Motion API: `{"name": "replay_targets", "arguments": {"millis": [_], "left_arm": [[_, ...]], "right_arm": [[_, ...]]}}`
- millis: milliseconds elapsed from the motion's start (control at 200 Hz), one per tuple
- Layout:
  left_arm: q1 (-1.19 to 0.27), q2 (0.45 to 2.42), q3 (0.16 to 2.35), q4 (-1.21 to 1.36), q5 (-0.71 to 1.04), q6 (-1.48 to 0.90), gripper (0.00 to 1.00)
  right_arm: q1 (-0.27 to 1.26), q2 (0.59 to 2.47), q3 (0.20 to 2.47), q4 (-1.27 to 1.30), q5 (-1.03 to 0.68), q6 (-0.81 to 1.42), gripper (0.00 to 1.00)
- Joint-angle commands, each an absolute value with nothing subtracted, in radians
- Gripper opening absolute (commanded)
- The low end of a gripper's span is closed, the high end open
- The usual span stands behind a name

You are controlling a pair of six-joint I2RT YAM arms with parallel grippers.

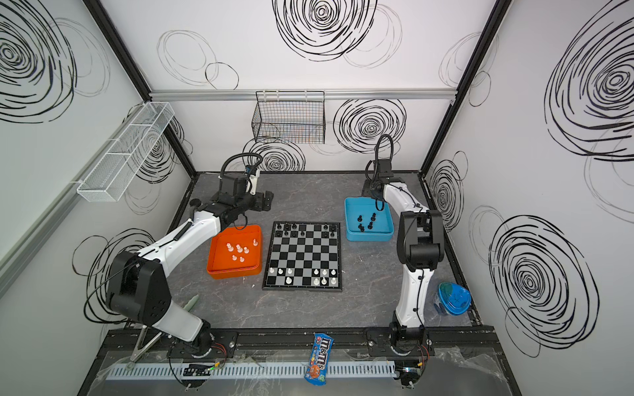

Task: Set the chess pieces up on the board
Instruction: 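Raise the right gripper over the cyan tray while the left moves above the orange tray, then lower the right gripper and grasp a black chess piece in the cyan tray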

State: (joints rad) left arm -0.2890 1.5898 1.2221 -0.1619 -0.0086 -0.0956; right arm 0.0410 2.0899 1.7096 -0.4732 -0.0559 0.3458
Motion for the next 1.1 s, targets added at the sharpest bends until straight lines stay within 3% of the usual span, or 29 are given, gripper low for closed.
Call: {"name": "replay_targets", "arguments": {"millis": [0, 250, 530, 1096], "left_arm": [[-0.285, 1.615, 1.262, -0.179, 0.015, -0.107, 0.96], [-0.267, 1.624, 1.272, -0.188, 0.043, -0.129, 0.96], [-0.256, 1.628, 1.273, -0.192, 0.058, -0.144, 0.96], [-0.253, 1.623, 1.269, -0.193, 0.057, -0.142, 0.96]], "right_arm": [[0.043, 2.135, 1.78, -0.65, -0.022, 0.373, 0.58], [0.051, 2.09, 1.698, -0.609, -0.008, 0.39, 0.56], [0.058, 2.051, 1.615, -0.595, -0.013, 0.39, 0.47], [0.053, 2.007, 1.538, -0.583, 0.0, 0.402, 0.42]]}}
